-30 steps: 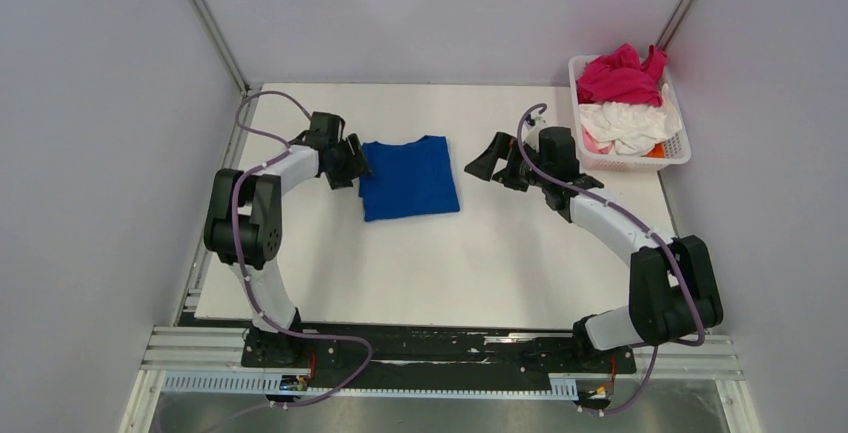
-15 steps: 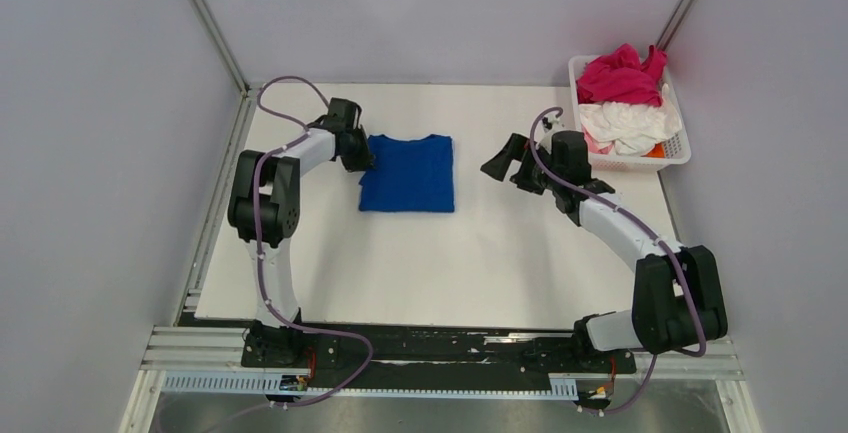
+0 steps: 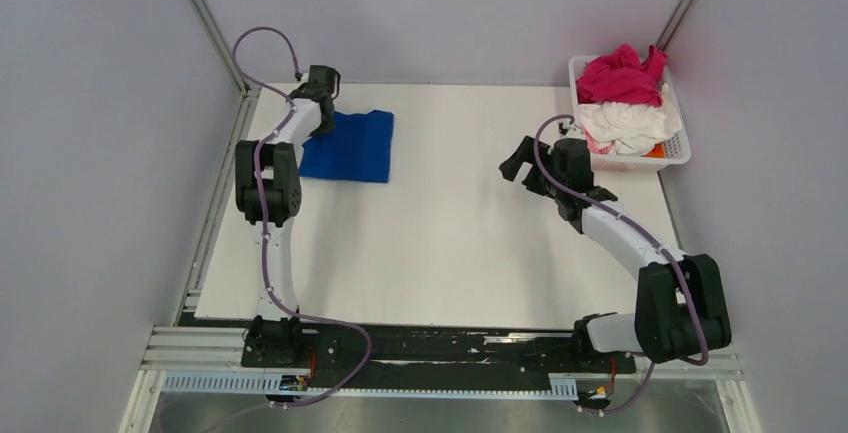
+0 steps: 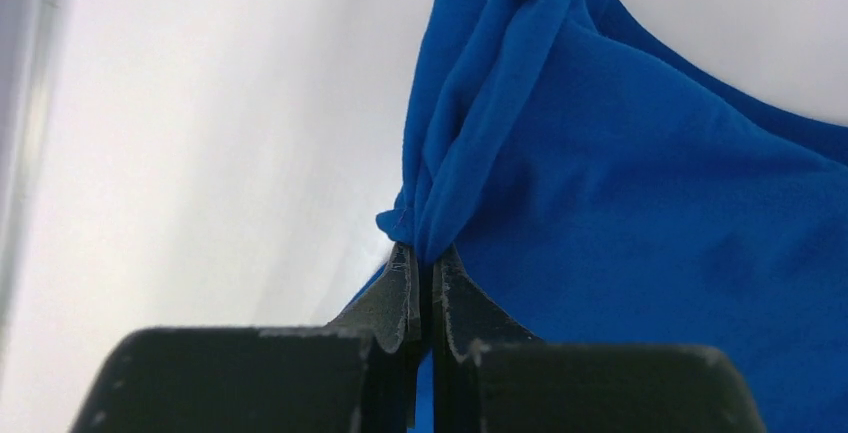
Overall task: Fold and stack the t-shirts
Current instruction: Put the neatly folded tshirt into the corner of the board with the left arm
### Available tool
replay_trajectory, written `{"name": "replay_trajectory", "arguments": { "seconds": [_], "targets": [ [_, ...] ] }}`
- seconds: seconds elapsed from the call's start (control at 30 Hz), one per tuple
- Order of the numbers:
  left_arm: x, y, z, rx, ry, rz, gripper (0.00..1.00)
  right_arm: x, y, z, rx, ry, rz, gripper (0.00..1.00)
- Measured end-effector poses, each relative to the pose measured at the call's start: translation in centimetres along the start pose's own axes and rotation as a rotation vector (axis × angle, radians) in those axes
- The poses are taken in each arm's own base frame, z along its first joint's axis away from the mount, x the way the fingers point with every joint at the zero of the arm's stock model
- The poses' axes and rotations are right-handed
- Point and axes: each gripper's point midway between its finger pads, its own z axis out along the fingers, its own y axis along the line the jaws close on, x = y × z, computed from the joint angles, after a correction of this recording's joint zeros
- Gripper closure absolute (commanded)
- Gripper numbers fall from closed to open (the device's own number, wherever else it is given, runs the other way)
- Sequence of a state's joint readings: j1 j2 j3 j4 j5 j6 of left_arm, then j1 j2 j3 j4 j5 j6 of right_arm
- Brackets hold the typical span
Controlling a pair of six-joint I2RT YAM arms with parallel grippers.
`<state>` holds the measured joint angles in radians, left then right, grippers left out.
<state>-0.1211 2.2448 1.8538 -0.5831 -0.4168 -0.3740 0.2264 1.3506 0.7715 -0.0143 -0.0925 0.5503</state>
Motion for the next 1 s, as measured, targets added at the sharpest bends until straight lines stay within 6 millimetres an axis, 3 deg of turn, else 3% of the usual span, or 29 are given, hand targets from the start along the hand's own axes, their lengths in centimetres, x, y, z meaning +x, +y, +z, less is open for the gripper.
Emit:
{"name": "replay_trajectory", "arguments": {
  "seconds": [0.13,0.37,0.6,0.73,0.8,0.83,0.9,1.0],
  "targets": [
    [-3.3,4.1,2.9,-0.107,-0.046,0.003,1.0,-0.8,-0.7,-0.1,0.044,-0.04,-0.002,0.0],
    [-5.9,9.4,7.1,-0.228,-0.083,0.06,1.0,-1.1,-1.9,0.2,0.104,-0.065,-0.003,0.0],
    [-9.0,11.9,9.7,-0.262,-0.139,0.067,0.97,-0.2,-3.1,1.1,0.148,-0.041,-0.01,0.0],
    [-9.8,13.1,10.1,-0.263,-0.159,0.069,0.73,0.0,-3.4,1.3,0.156,-0.034,-0.013,0.0],
    [-10.3,13.5,10.1,-0.268,-0.17,0.074,0.43,0.2,-3.5,1.5,0.16,-0.027,-0.014,0.0],
    [-10.6,13.8,10.0,-0.276,-0.178,0.072,0.12,0.3,-3.6,1.6,0.163,-0.023,-0.016,0.0],
    [-11.3,14.3,9.7,-0.293,-0.195,0.072,0.02,0.5,-3.8,1.7,0.169,-0.017,-0.017,0.0],
    [-12.0,14.6,9.0,-0.312,-0.213,0.042,0.0,0.4,-3.9,1.7,0.173,-0.021,-0.02,0.0]
  ]
}}
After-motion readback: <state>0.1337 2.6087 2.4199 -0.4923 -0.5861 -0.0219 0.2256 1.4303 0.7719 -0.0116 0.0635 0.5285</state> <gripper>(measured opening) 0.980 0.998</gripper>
